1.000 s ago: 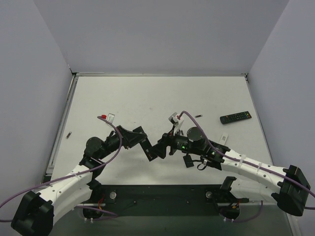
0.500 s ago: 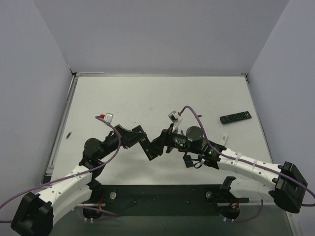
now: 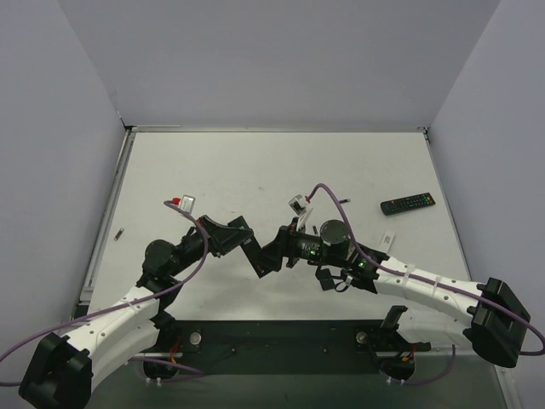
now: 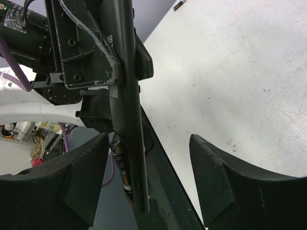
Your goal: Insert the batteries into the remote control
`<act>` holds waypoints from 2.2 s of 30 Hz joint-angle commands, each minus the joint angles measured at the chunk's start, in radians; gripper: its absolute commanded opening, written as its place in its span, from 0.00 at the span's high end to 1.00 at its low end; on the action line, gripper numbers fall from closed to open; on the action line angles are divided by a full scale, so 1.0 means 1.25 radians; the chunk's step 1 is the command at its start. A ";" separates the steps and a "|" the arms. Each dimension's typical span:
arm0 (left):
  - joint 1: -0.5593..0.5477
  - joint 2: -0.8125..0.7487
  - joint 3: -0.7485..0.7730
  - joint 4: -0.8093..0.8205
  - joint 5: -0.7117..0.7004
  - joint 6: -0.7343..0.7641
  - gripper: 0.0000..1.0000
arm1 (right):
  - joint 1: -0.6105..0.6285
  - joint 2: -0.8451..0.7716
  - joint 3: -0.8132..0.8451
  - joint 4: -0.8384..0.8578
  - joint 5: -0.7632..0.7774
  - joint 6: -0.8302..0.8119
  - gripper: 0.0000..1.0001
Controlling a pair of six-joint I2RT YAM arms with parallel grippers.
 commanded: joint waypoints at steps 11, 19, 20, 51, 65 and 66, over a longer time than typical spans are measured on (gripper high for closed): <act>0.000 -0.008 0.053 0.107 -0.013 -0.033 1.00 | -0.001 0.004 -0.035 0.068 -0.023 0.011 0.52; 0.000 -0.008 0.054 0.142 -0.013 -0.043 1.00 | -0.001 0.026 -0.042 0.093 -0.069 0.011 0.56; 0.000 -0.008 0.053 0.141 -0.013 -0.043 1.00 | -0.001 0.026 -0.039 0.093 -0.073 0.007 0.55; 0.000 -0.022 -0.050 -0.090 -0.158 0.079 1.00 | 0.149 0.083 0.422 -0.669 0.386 -0.189 0.66; 0.000 -0.013 -0.042 -0.059 -0.132 0.064 1.00 | 0.134 0.164 0.435 -0.633 0.315 -0.156 0.72; 0.000 -0.012 -0.042 -0.057 -0.131 0.063 1.00 | 0.133 0.166 0.433 -0.628 0.309 -0.154 0.72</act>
